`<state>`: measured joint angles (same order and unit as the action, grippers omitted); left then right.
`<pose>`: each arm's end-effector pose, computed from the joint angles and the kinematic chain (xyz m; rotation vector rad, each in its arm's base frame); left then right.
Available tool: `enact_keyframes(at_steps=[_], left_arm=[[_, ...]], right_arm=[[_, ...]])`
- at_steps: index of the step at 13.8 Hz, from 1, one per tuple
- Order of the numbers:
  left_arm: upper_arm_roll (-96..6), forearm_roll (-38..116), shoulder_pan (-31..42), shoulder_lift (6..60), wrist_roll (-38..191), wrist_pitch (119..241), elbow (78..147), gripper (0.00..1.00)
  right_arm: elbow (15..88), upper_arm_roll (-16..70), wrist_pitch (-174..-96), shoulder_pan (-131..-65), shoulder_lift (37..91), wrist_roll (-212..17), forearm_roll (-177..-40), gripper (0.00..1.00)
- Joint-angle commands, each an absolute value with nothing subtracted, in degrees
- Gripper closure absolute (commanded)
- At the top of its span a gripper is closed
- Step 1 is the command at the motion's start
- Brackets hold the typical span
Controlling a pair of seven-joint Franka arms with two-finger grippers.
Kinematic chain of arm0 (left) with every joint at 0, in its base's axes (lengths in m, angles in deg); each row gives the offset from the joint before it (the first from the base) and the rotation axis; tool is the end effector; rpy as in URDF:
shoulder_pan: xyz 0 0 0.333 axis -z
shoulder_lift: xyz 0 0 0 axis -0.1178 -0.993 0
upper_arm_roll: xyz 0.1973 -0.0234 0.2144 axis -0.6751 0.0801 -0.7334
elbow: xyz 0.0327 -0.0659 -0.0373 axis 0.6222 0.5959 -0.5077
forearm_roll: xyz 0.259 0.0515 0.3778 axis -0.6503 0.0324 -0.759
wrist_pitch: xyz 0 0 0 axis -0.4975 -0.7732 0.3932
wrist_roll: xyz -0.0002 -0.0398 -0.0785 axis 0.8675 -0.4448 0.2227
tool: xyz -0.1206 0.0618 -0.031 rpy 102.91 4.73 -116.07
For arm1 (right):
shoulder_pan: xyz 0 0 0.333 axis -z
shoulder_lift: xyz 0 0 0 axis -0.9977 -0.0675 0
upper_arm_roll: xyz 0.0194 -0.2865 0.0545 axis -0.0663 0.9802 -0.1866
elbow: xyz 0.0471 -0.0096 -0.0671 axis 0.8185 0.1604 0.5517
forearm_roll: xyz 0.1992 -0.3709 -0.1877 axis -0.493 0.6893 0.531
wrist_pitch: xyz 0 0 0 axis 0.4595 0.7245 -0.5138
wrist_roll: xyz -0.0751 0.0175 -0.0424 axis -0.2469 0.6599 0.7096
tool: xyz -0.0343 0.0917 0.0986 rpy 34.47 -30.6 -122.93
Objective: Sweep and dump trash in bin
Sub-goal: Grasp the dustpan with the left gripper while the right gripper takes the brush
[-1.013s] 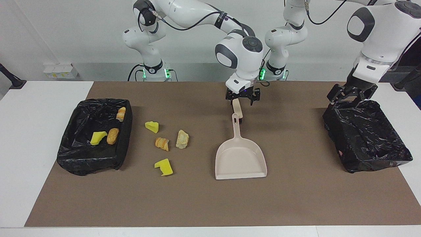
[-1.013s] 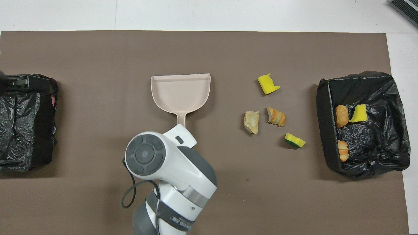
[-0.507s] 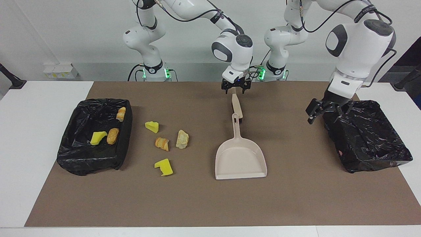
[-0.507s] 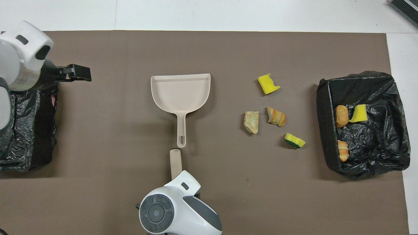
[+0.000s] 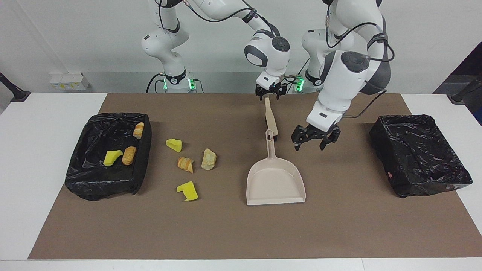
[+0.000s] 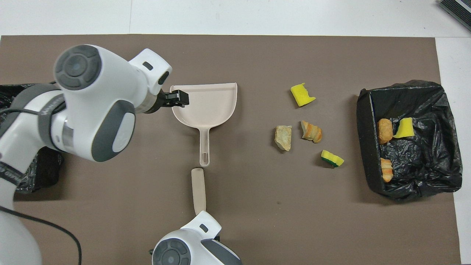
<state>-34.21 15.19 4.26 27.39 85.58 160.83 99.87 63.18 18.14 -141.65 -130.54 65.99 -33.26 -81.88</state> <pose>0.6492 -0.2961 0.3791 3.0077 0.0080 0.1338 0.3052 0.5502 0.2382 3.1310 0.0454 -0.2217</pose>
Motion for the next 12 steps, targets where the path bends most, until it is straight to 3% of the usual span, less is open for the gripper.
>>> enact_keyframes(at_steps=[1,2,3,7,9,12], left_arm=[[-35.1,14.2,8.7,25.6,86.8,162.9,101.7,0.00],[-35.1,14.2,10.0,25.5,86.8,164.0,103.8,0.00],[-35.0,14.2,10.5,25.7,86.8,164.8,105.2,0.00],[-35.0,14.5,12.8,25.8,87.9,164.6,109.5,0.00],[-35.0,14.6,12.9,26.0,88.3,164.8,110.4,0.00],[-35.0,14.6,13.7,25.7,88.3,165.3,110.5,0.00]], right_arm=[[65.0,17.7,-142.6,-129.9,67.6,-31.2,-83.1,0.64],[65.0,17.7,-142.4,-129.9,67.7,-31.1,-83.2,0.87],[65.0,17.7,-142.0,-129.9,68.3,-30.1,-83.2,1.00],[65.0,17.8,-139.0,-129.7,70.9,-25.6,-83.2,1.00],[65.5,17.9,-133.9,-129.3,73.3,-22.1,-83.2,1.00],[73.3,18.0,-132.2,-127.5,79.8,-19.6,-83.2,1.00]])
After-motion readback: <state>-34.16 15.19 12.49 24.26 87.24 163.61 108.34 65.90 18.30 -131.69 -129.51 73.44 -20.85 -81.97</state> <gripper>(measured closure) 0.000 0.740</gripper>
